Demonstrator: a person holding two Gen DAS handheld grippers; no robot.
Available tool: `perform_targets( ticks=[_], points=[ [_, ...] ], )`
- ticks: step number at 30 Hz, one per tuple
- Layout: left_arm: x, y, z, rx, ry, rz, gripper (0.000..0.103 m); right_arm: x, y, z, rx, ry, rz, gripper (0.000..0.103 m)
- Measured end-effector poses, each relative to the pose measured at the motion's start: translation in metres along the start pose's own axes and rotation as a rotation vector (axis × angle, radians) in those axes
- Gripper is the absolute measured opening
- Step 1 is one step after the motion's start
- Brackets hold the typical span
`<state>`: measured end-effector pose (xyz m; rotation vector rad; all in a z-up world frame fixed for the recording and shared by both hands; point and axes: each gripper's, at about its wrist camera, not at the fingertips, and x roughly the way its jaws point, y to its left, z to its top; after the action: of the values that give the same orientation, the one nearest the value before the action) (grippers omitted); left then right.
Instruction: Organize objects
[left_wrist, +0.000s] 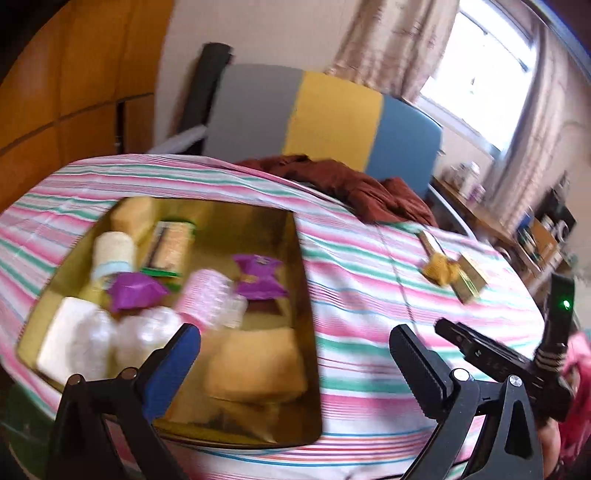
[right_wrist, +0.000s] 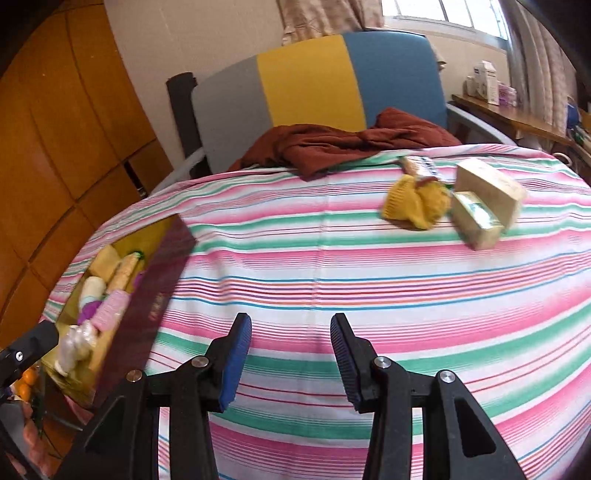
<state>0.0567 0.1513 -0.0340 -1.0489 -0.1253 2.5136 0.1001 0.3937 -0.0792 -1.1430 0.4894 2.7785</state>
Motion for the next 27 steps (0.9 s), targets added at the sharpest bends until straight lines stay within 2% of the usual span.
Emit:
perform_targets(
  ticks=[6,10,17,22,27],
  points=[
    [0.017,-0.047,-0.006,0.116,0.060,-0.050,0.103,-0.002,-0.041,-0.001,0.016,0.009,-0.078,0.045],
    [0.028,-0.068,-0.012,0.152,0.100,-0.077,0.103,0.000,-0.072,0.006,0.020,0.008,-0.130,0.045],
    [0.046,-0.087,-0.022,0.153,0.165,-0.102,0.103,0.010,-0.123,0.048,0.054,-0.056,-0.198,0.045],
    [0.055,-0.092,-0.025,0.155,0.187,-0.089,0.103,0.034,-0.142,0.079,0.011,-0.048,-0.271,0.045],
    [0.064,-0.095,-0.021,0.157,0.195,-0.080,0.103,0.057,-0.161,0.089,0.037,-0.019,-0.246,0.044]
  ],
)
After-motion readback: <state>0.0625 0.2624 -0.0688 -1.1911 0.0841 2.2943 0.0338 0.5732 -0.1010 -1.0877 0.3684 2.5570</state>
